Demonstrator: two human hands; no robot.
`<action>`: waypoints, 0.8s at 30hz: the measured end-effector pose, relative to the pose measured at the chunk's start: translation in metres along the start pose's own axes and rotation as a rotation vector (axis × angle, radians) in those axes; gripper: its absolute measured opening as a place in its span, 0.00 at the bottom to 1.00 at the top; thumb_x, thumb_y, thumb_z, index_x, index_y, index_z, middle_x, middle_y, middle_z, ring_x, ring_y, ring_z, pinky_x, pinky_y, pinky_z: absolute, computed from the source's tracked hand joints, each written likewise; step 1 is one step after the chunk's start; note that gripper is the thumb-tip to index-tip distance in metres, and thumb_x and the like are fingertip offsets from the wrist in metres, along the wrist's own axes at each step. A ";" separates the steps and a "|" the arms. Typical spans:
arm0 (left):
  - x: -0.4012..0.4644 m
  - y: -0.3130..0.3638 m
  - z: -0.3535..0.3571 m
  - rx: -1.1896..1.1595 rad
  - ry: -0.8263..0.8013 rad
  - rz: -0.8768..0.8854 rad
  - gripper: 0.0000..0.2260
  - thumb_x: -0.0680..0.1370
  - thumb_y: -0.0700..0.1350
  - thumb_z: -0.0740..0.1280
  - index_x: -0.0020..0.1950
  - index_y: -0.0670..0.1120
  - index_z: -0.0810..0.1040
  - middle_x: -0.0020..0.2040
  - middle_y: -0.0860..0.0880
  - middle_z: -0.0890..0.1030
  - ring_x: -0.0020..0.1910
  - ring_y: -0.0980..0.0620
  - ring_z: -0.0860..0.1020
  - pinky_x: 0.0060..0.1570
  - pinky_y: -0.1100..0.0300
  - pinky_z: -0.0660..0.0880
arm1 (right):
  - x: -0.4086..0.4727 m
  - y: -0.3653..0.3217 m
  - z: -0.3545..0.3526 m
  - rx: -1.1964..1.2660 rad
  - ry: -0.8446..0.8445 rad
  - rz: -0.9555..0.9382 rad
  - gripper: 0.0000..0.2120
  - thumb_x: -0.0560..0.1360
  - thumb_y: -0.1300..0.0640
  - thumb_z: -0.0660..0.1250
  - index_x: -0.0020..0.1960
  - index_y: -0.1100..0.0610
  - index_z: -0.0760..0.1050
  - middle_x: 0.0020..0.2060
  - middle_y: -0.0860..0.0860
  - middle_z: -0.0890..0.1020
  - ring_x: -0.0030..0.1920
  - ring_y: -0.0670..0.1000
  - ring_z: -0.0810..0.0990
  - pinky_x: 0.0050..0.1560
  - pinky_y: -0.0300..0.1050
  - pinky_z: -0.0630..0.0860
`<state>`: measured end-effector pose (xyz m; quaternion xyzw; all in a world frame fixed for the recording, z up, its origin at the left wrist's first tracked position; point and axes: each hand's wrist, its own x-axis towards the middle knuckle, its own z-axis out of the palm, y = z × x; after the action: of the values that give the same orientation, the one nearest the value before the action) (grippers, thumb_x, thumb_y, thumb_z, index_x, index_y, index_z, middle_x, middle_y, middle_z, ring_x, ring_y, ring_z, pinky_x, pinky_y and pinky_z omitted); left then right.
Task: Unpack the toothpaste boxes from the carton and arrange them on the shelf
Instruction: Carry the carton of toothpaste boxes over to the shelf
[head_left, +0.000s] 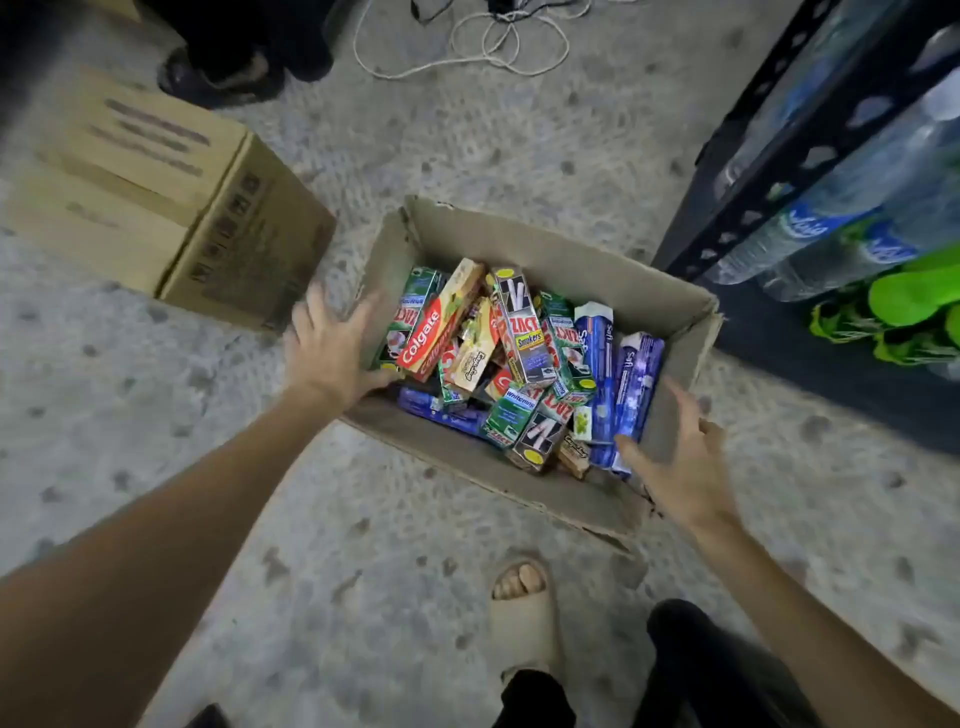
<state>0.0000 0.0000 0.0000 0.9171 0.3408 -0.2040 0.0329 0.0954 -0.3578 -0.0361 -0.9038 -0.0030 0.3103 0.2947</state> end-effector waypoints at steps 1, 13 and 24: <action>0.012 -0.004 0.004 -0.003 -0.018 -0.003 0.47 0.66 0.62 0.79 0.78 0.60 0.58 0.77 0.36 0.52 0.72 0.32 0.60 0.67 0.38 0.66 | 0.007 -0.001 0.004 -0.017 0.007 -0.006 0.39 0.72 0.42 0.73 0.75 0.32 0.53 0.67 0.61 0.71 0.64 0.66 0.74 0.65 0.61 0.73; 0.086 -0.016 0.026 -0.173 -0.213 0.052 0.46 0.68 0.57 0.80 0.79 0.59 0.58 0.67 0.38 0.77 0.62 0.35 0.76 0.61 0.44 0.75 | 0.047 0.007 0.023 -0.214 0.103 0.008 0.46 0.72 0.43 0.75 0.80 0.46 0.52 0.66 0.59 0.76 0.62 0.64 0.77 0.57 0.57 0.76; 0.090 -0.014 0.024 -0.097 -0.099 0.180 0.44 0.74 0.47 0.76 0.81 0.61 0.51 0.62 0.35 0.80 0.56 0.32 0.78 0.57 0.41 0.75 | 0.046 0.019 0.020 -0.148 0.146 -0.023 0.53 0.69 0.66 0.78 0.81 0.47 0.49 0.45 0.59 0.82 0.42 0.60 0.82 0.41 0.57 0.80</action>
<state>0.0440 0.0609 -0.0567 0.9302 0.2643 -0.2285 0.1123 0.1184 -0.3547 -0.0847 -0.9432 -0.0148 0.2390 0.2302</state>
